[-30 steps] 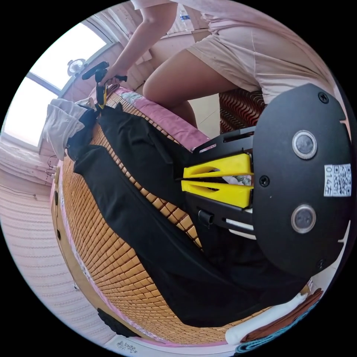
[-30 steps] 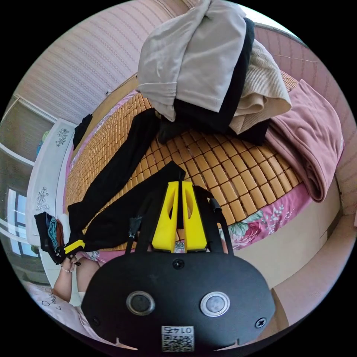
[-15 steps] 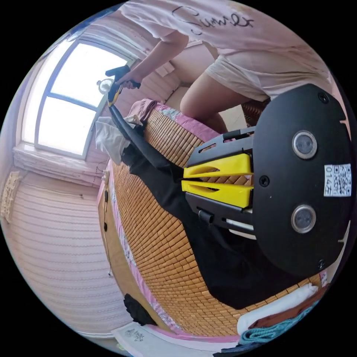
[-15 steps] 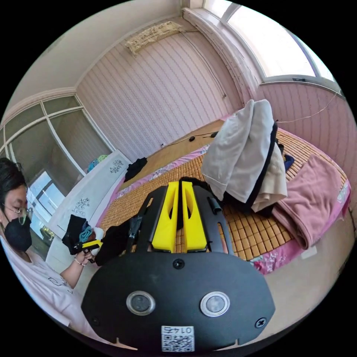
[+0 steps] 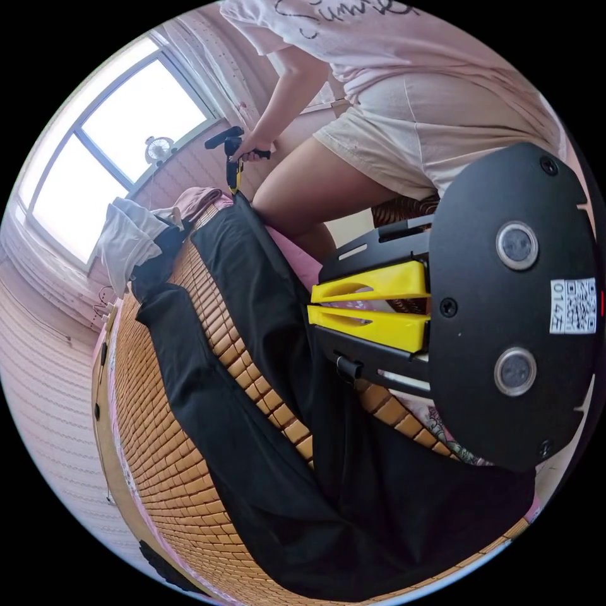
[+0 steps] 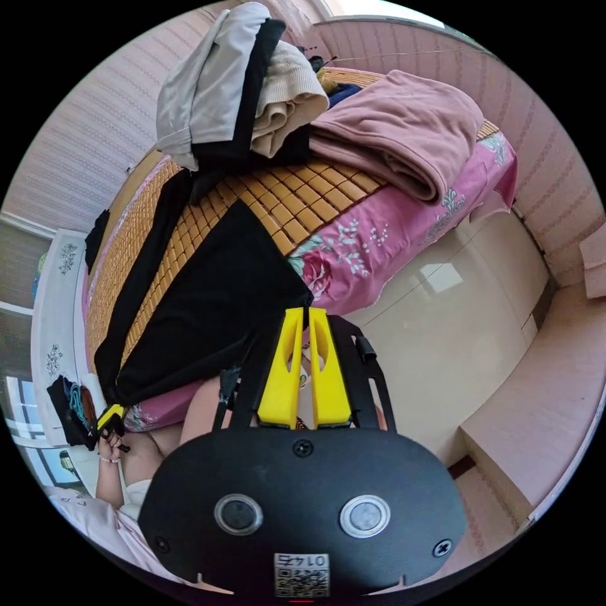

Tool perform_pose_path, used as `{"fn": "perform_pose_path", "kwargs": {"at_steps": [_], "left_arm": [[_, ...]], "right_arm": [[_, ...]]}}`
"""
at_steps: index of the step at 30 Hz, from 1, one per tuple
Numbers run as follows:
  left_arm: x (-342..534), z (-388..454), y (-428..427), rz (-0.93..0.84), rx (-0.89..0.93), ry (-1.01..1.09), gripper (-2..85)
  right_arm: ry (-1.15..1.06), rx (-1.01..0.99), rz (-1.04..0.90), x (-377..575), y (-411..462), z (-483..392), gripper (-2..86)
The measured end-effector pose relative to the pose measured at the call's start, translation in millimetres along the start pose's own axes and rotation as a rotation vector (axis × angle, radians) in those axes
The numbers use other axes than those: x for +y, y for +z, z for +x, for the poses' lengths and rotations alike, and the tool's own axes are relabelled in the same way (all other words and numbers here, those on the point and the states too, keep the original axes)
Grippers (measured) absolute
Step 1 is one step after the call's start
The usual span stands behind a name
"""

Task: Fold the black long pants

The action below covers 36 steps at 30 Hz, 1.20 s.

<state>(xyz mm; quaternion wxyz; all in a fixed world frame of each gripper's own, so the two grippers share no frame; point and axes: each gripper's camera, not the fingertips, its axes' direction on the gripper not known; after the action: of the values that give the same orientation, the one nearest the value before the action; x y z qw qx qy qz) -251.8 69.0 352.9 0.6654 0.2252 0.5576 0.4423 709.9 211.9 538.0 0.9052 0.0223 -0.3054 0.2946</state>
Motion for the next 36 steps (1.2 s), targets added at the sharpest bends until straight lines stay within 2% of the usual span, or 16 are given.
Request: {"fn": "perform_pose_path", "kwargs": {"at_steps": [3,8,11,12,15,17,20,24,26,27,29,32,36], "left_arm": [[12.3,5.3,-22.1,0.062,-0.021,0.047,-1.0],[33.0,15.1,-101.3,0.291,-0.05,0.11,-0.9],[33.0,0.5,-130.8,0.438,-0.113,0.061,-0.8],[32.1,-5.0,-133.1,0.451,-0.119,0.049,-0.7],[34.1,-37.3,-141.4,0.447,-0.111,-0.071,0.5],[58.9,-58.7,-159.3,0.48,-0.104,-0.17,3.0],[113.9,-90.9,-186.4,0.471,-0.193,-0.387,4.9],[198.9,-123.3,-219.4,0.484,-0.31,-0.703,7.5],[249.7,-137.4,-233.4,0.507,-0.369,-0.921,9.7],[260.5,-140.4,-235.6,0.518,-0.37,-0.964,9.8],[293.2,-154.0,-238.1,0.564,-0.321,-1.085,10.9],[306.3,-174.9,-232.9,0.516,-0.225,-1.1,12.8],[303.2,-191.8,-228.7,0.444,-0.234,-1.076,13.0]], "right_arm": [[-0.064,-0.036,0.128,5.8,-26.1,-28.1,0.7],[-0.275,-0.176,0.519,23.9,-140.3,-101.2,0.8],[-0.357,-0.124,0.571,-6.0,-161.0,-146.3,0.9],[-0.368,-0.106,0.553,-16.8,-155.9,-154.6,1.0],[-0.36,0.117,0.374,-73.8,-83.2,-187.7,1.4],[-0.332,0.333,0.146,-103.5,6.8,-199.1,2.3],[-0.293,0.433,-0.03,-105.7,84.3,-215.0,5.2],[-0.425,0.327,-0.036,-89.4,126.3,-280.9,5.6],[-0.608,0.252,-0.003,-72.8,148.8,-358.9,5.7],[-0.665,0.225,0.007,-67.0,154.4,-382.1,5.7],[-0.885,0.09,0.014,-38.0,180.6,-482.1,5.8],[-1.162,-0.084,-0.046,14.1,222.2,-610.2,7.3],[-1.386,-0.187,-0.193,76.4,282.8,-735.3,13.5]]}}
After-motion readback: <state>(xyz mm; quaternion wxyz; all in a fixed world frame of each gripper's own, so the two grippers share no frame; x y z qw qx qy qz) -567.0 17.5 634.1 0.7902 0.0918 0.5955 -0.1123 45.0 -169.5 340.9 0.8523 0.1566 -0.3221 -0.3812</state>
